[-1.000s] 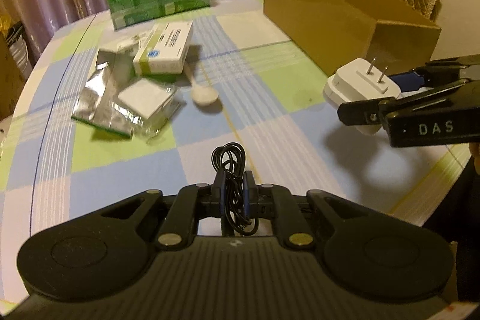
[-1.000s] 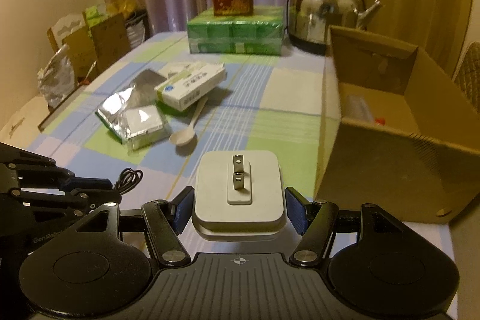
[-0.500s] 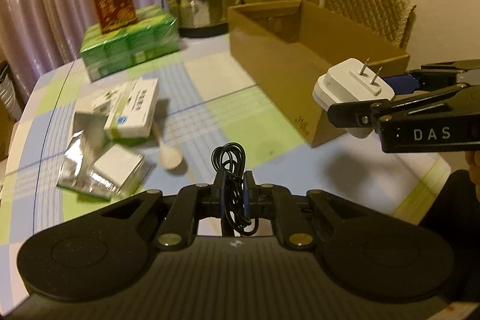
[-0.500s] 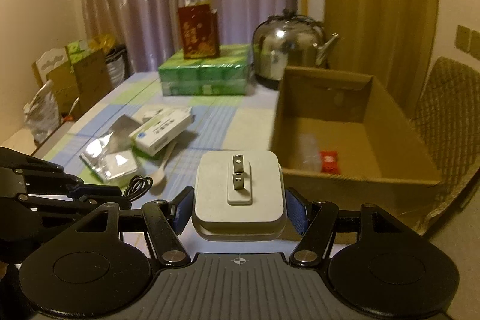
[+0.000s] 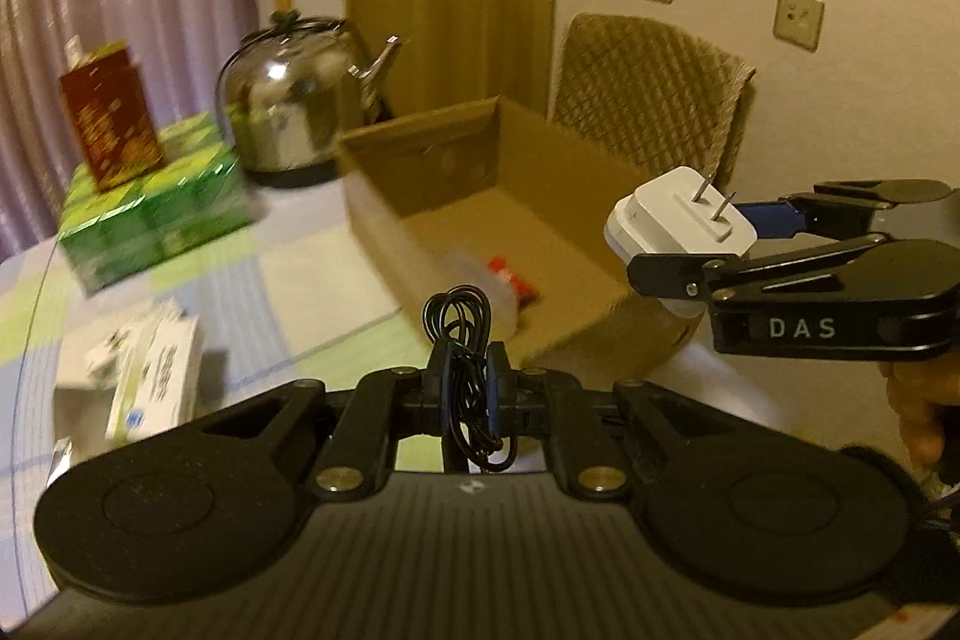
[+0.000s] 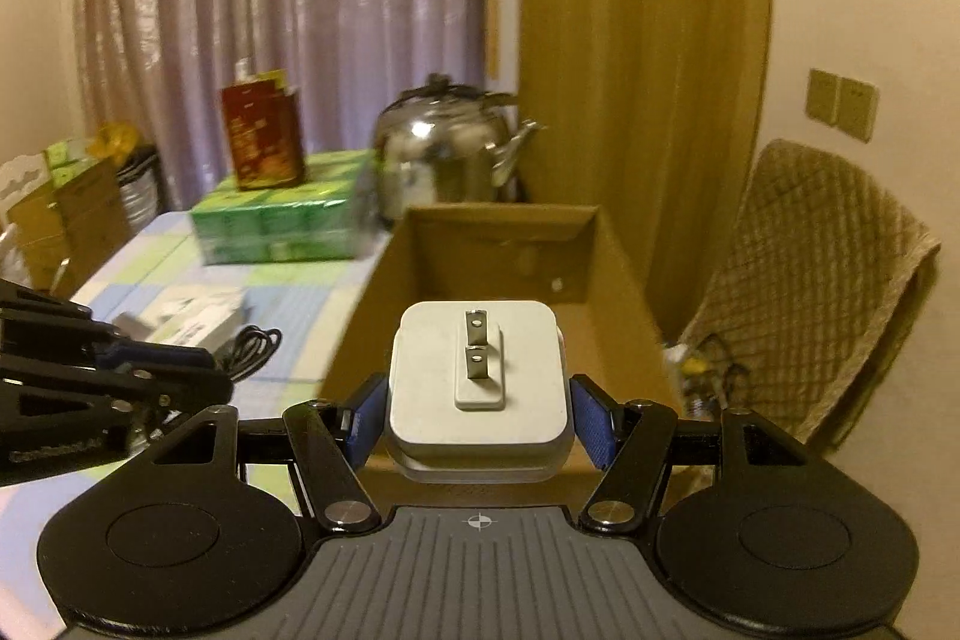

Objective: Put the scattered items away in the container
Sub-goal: 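Carry the cable and plug adapter over the cardboard box with both grippers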

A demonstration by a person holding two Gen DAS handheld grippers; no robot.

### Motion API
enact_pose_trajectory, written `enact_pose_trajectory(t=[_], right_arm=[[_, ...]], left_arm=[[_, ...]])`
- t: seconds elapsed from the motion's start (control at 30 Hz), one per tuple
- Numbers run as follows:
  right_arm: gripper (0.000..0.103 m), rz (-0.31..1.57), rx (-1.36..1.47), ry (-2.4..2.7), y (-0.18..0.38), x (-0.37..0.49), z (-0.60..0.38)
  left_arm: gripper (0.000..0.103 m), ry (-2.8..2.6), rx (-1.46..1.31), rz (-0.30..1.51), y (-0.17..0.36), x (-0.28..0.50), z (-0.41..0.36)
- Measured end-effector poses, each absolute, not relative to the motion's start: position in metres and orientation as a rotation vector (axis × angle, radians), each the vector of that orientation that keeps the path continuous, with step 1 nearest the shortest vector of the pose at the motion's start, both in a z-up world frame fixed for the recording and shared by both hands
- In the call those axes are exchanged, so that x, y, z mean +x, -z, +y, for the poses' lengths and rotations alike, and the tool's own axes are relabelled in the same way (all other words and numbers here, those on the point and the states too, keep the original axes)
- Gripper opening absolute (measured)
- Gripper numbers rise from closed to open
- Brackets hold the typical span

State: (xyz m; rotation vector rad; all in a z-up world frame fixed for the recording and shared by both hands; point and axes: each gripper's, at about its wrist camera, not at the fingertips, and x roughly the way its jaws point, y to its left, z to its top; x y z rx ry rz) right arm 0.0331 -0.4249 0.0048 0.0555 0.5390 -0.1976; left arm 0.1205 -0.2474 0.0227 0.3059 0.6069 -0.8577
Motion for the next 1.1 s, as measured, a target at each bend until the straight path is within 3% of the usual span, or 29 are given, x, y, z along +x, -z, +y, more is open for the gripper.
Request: enact_pose_trajectory(t=[0.5,1.1], right_arm=[[0.062,0.591,0.12,0.231,0.018,0.09,-0.499],[0.062,0.653,0.135,0.187,0.048,0.121,-0.508]], left_arm=[[0.008,0.963,0.389,0.624,-0.007,0.168,-0.35],[0.008,1.03,0.474,0.778,0.043,0.204,-0.377]])
